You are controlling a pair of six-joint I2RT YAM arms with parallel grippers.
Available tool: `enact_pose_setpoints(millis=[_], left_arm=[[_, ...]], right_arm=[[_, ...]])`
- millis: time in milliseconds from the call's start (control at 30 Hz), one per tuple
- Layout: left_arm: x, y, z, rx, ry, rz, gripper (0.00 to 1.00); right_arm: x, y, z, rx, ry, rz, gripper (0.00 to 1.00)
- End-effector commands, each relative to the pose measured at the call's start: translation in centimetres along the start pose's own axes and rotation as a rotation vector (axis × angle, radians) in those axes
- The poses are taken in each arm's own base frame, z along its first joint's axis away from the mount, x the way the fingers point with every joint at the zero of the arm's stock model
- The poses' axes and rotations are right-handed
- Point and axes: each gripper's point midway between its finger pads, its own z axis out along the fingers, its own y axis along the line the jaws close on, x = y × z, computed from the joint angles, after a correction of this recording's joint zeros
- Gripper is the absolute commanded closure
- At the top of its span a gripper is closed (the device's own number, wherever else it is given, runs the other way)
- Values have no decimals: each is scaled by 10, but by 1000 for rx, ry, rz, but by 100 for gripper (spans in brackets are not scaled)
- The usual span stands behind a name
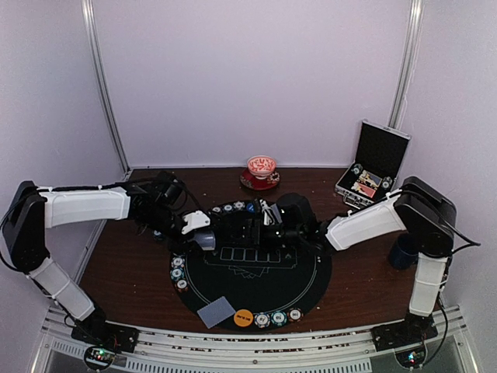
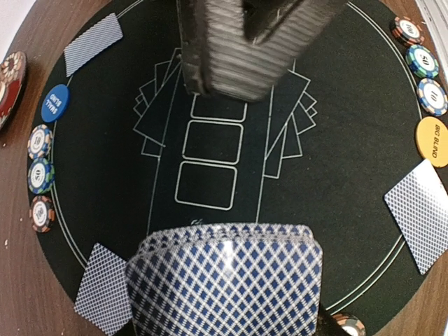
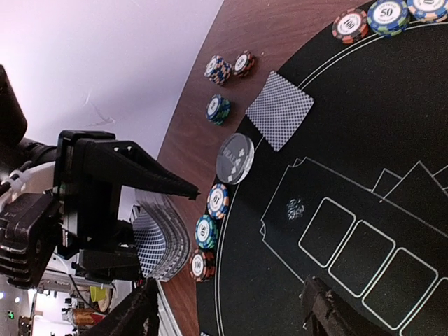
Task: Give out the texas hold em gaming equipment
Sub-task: Pick up the poker card from the face-down deck piles.
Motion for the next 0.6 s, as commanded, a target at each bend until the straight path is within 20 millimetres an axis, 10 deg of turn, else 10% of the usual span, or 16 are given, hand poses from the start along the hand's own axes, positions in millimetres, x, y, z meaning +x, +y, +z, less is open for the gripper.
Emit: enact_pose_setpoints(millis=[0,567], left_arm=[[-20,2,-3,1,-69,16,47],[-21,-13,-6,18,-90,40,47]], right_arm=[[-4,39,-1,-162,-12,-45,29],[9,42,44,-160,49,-27,29]])
